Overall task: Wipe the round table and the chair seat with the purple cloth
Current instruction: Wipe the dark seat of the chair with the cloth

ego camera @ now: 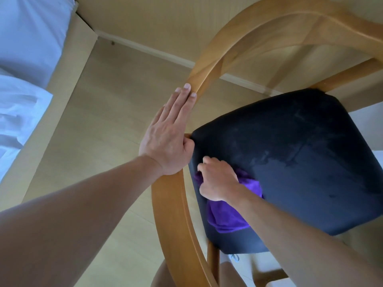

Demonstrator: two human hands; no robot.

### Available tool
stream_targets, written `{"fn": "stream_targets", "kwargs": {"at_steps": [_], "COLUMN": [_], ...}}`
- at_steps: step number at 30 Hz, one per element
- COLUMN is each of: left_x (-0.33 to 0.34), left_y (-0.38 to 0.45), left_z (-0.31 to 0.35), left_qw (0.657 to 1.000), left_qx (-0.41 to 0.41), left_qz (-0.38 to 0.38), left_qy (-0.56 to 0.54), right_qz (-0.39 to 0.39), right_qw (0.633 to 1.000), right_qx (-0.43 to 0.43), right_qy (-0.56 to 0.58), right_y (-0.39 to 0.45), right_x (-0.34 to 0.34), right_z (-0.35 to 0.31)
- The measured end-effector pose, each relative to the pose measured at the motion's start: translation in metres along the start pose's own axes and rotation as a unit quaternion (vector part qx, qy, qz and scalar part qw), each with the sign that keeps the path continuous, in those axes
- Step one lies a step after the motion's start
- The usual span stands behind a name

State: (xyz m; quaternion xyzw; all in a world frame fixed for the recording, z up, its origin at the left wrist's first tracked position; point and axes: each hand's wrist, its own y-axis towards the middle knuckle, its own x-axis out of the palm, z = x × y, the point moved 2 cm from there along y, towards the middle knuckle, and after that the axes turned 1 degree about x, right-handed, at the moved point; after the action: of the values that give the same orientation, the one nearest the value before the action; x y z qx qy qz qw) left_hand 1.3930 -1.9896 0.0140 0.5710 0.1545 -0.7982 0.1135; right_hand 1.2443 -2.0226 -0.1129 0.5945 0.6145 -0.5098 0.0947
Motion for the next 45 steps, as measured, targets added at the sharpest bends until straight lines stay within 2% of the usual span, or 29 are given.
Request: {"fn": "stream_targets", "kwargs": {"at_steps": [2,4,7,10,13,15,17,19,21,23,25,27,29,32,34,35,37,39,40,42,45], "left_x": [0.0,0.0,0.0,-0.002,-0.003,-0.003,-0.003,-0.002,-0.002,-0.002,-0.002,-0.001,-0.002,-0.005,-0.005,-0.005,-0.003,-0.003,-0.003,-0.002,-0.002], "left_y": [0.0,0.0,-0.001,-0.001,-0.001,-0.001,-0.001,-0.001,0.0,0.0,0.0,0.0,-0.001,-0.001,-0.001,-0.001,0.0,-0.001,-0.001,-0.002,-0.002], "left_z": [0.0,0.0,-0.001,0.0,0.002,0.002,0.001,0.001,0.001,0.001,0.002,0.002,0.003,0.004,0.005,0.005,0.004,0.002,0.001,0.001,0.001], "left_qw": [1.0,1.0,1.0,1.0,1.0,1.0,1.0,1.0,1.0,1.0,1.0,1.0,1.0,1.0,1.0,1.0,1.0,1.0,1.0,1.0,1.0], "left_qx": [-0.001,0.0,0.004,-0.002,-0.008,-0.014,-0.017,-0.018,-0.017,-0.019,-0.02,-0.02,-0.019,-0.02,-0.021,-0.02,-0.015,-0.015,-0.016,-0.017,-0.017], "left_qz": [0.002,0.006,0.011,0.01,0.003,-0.002,-0.004,-0.002,0.004,0.006,0.003,0.003,0.002,-0.001,-0.003,-0.003,0.003,0.009,0.008,0.002,-0.002], "left_qy": [-0.004,-0.006,-0.007,-0.006,-0.003,-0.002,-0.001,-0.003,-0.005,-0.005,-0.006,-0.009,-0.012,-0.015,-0.018,-0.019,-0.02,-0.015,-0.011,-0.005,-0.007], "right_qz": [0.092,0.104,0.081,0.055,-0.017,-0.066,-0.053,0.06,0.195,0.244,0.226,0.188,0.14,0.065,0.024,0.04,0.154,0.269,0.289,0.253,0.144], "right_qw": [0.996,0.995,0.991,0.974,0.972,0.973,0.987,0.99,0.956,0.931,0.933,0.953,0.973,0.994,0.998,0.996,0.975,0.928,0.909,0.907,0.957], "right_qx": [0.006,0.004,-0.027,-0.105,-0.163,-0.186,-0.15,-0.05,0.061,0.169,0.243,0.232,0.181,0.092,0.061,0.072,0.128,0.205,0.244,0.297,0.248], "right_qy": [0.004,0.002,-0.102,-0.191,-0.171,-0.117,-0.008,0.118,0.209,0.213,0.136,0.056,0.016,-0.011,0.002,0.033,0.101,0.154,0.174,0.161,0.039], "right_y": [0.022,0.035,0.037,0.017,-0.015,-0.031,-0.031,-0.015,0.005,0.025,0.038,0.037,0.018,-0.028,-0.05,-0.054,-0.048,-0.034,-0.028,-0.018,-0.03], "right_x": [-0.012,-0.011,0.008,0.026,0.037,0.034,0.016,-0.014,-0.045,-0.061,-0.057,-0.041,-0.018,0.018,0.027,0.023,0.006,-0.016,-0.023,-0.025,0.006], "right_z": [0.0,-0.005,-0.018,-0.023,-0.018,-0.01,0.01,0.041,0.076,0.099,0.1,0.083,0.063,0.045,0.047,0.053,0.07,0.088,0.092,0.089,0.056]}}
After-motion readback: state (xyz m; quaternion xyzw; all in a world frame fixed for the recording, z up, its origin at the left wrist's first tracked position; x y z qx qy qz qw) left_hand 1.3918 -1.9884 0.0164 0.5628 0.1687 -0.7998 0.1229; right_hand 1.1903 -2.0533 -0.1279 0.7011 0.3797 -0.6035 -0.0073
